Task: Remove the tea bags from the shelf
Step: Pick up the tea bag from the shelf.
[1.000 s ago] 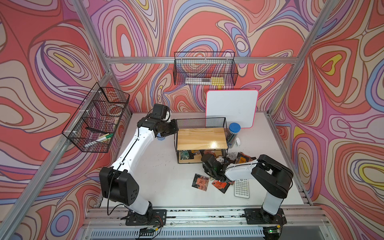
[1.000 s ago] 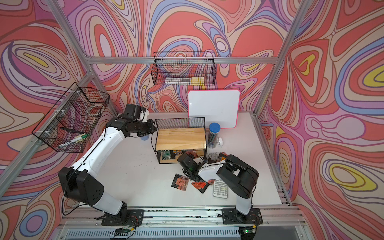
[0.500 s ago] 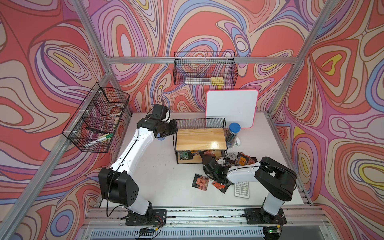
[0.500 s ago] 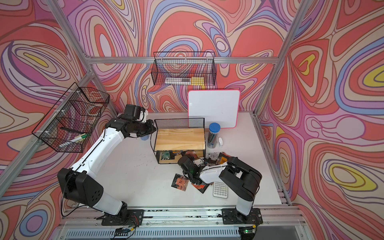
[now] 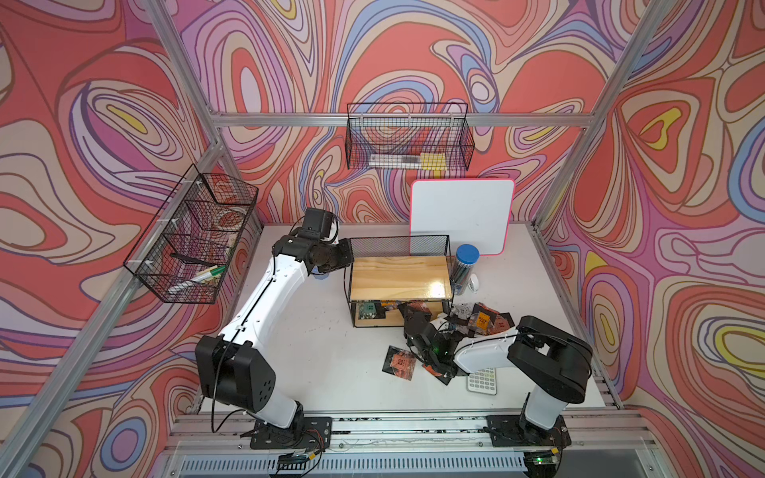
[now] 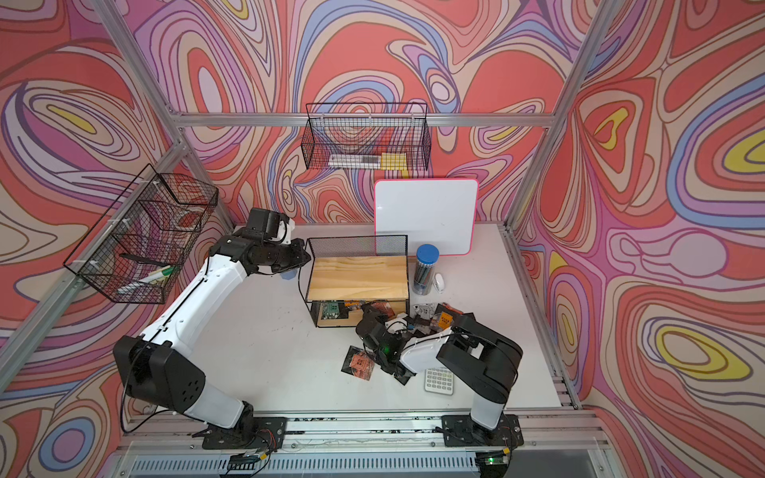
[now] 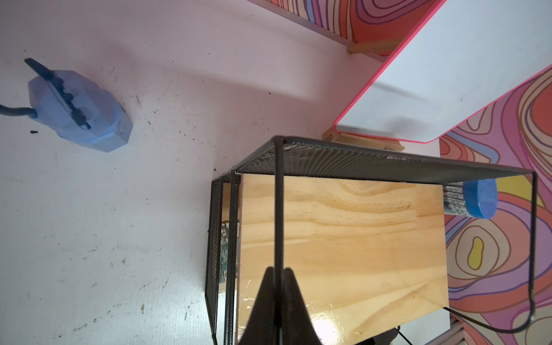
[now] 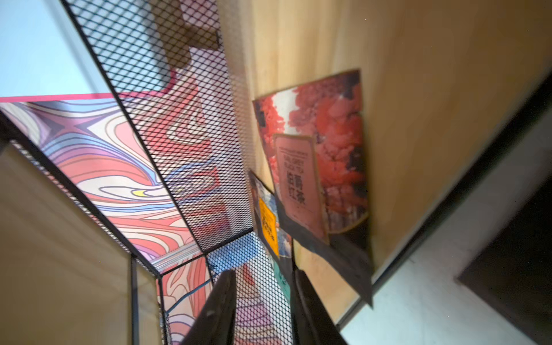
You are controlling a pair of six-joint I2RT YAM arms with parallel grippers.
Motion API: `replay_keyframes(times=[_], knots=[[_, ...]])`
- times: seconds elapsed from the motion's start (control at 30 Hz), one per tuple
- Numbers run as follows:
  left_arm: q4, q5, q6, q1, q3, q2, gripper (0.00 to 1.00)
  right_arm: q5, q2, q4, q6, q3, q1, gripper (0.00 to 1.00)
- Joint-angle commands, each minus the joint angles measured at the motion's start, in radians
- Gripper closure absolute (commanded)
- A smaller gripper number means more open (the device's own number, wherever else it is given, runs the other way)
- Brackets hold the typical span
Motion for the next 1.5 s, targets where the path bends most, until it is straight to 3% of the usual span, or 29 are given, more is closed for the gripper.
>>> replay_keyframes(times=[0.0,0.27,0.5,0.77,0.9,1.0,1.47], knots=[[-0.056,-0.056,0.004,0.014,-0.023,-0.002,0.95,0.089,0.013,0.081,0.199,-0.03,0.014,0.65],[-0.056,-0.069,-0.002,0.014,-0.026,-0.003,0.96,0.144,0.139,0.386,0.117,-0.108,0.038,0.61],[-0.058,-0.066,-0.008,0.014,-0.02,-0.001,0.96,0.166,0.101,0.4,0.092,-0.138,0.103,0.6],[-0.059,-0.069,-0.005,0.014,-0.023,-0.005,0.96,0.17,-0.034,0.205,0.119,-0.167,0.139,0.56],[-0.06,-0.069,-0.003,0.014,-0.025,-0.008,0.96,0.107,-0.109,-0.011,0.163,-0.139,0.139,0.44],[-0.059,-0.068,-0.001,0.014,-0.025,-0.007,0.96,0.079,-0.144,-0.145,0.19,-0.119,0.139,0.41],[-0.06,-0.067,0.009,0.014,-0.023,-0.004,0.96,0.048,0.049,0.014,0.234,-0.112,0.118,0.43]])
